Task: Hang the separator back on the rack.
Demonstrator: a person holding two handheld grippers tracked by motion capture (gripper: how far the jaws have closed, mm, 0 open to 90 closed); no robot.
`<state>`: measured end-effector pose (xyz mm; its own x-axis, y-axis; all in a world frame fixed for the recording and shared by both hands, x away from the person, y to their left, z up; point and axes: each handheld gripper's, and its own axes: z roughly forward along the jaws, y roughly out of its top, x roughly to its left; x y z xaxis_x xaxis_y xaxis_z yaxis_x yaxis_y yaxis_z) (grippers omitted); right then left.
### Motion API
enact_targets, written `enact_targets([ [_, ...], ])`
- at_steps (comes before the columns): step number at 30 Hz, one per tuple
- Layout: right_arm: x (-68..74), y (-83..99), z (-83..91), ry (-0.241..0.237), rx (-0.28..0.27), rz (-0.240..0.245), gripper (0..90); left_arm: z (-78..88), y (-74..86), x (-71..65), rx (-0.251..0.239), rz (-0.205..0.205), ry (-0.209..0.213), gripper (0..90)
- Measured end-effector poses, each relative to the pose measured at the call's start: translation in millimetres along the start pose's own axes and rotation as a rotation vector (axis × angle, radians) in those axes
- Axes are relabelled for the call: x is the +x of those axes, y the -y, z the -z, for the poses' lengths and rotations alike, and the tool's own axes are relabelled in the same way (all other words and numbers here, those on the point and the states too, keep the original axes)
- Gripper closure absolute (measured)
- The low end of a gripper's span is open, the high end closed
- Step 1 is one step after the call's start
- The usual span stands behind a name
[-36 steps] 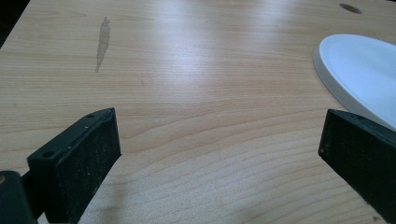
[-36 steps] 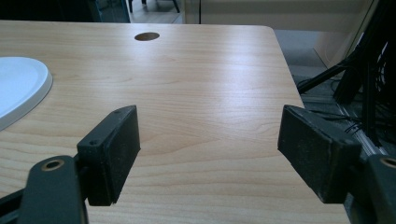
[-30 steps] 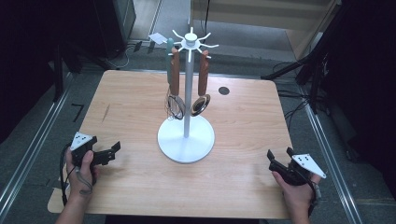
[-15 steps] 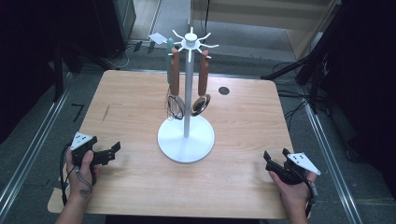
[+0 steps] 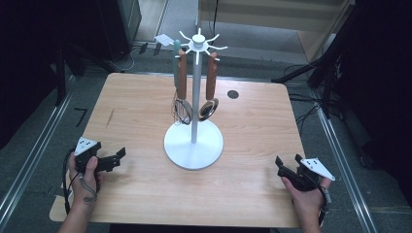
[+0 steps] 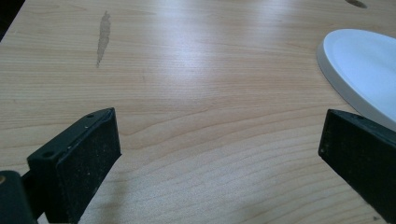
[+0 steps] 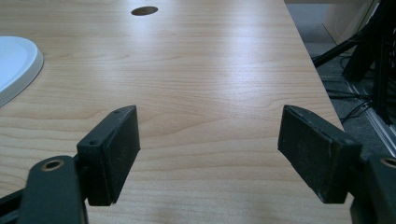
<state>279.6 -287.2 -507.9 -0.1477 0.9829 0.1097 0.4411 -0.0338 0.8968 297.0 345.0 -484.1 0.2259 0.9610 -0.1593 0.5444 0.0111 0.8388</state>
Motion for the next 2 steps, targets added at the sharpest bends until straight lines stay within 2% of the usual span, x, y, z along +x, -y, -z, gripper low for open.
enact_targets([
  [2,0.7,-0.1,-0.5,-0.004,0.017,0.005,20.2,-0.2,0.0,0.7,0.017,0.008,0.000,0.0],
])
